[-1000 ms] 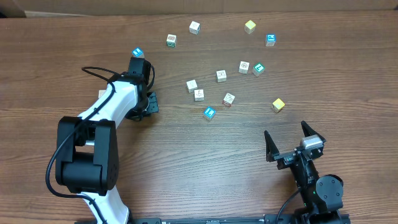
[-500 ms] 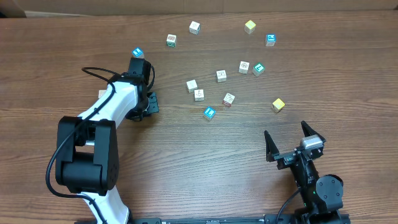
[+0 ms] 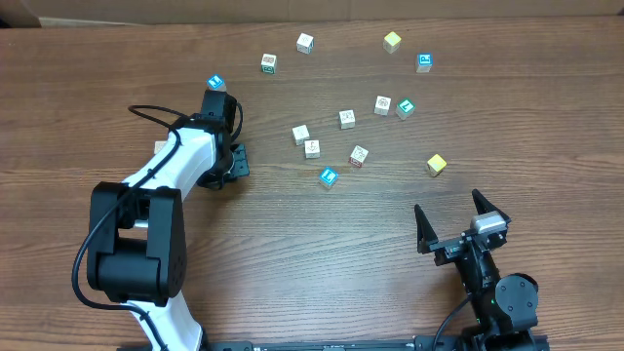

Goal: Form a horizontal line

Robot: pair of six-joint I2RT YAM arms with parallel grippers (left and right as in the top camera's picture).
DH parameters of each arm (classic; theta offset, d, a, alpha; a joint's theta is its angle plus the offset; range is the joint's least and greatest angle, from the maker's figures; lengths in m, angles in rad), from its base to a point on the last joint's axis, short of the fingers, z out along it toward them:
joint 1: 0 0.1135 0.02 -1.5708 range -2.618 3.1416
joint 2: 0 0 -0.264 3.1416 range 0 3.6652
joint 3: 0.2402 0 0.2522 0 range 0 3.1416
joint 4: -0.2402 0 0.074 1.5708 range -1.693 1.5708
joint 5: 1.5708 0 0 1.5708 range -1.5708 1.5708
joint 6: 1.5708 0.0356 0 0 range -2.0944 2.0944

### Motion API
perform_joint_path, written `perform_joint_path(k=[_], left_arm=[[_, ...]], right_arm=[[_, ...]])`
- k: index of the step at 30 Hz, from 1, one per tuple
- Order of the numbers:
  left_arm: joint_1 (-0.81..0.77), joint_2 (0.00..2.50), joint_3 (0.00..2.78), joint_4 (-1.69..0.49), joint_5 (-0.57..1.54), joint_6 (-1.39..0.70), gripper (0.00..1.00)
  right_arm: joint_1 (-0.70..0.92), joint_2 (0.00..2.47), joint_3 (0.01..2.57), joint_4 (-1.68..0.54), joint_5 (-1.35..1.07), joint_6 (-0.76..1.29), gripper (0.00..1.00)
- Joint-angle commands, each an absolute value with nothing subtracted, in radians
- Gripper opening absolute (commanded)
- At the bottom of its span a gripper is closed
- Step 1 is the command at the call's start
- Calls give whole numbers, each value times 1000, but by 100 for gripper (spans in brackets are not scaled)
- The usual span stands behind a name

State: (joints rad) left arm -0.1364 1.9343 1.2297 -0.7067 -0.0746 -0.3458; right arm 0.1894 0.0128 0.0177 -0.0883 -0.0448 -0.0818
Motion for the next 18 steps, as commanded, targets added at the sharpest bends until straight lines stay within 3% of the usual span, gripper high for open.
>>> perform_joint_path(k=[1,9,14,18], left_arm=[[-139,1956,1240,-698,-82,-377,4],[-137,1956,1265,-620,-90,-397,4],[-137,1956,1261,-628,-245,-395,4],[-133,1956,1257,-643,-245,-382,4]], right_arm=[[189,2,8,-81,-43,-75,100],[189,2,8,-81,-43,-75,100],[189,2,8,-81,-43,-76,100],[189,2,8,-81,-43,-76,100]])
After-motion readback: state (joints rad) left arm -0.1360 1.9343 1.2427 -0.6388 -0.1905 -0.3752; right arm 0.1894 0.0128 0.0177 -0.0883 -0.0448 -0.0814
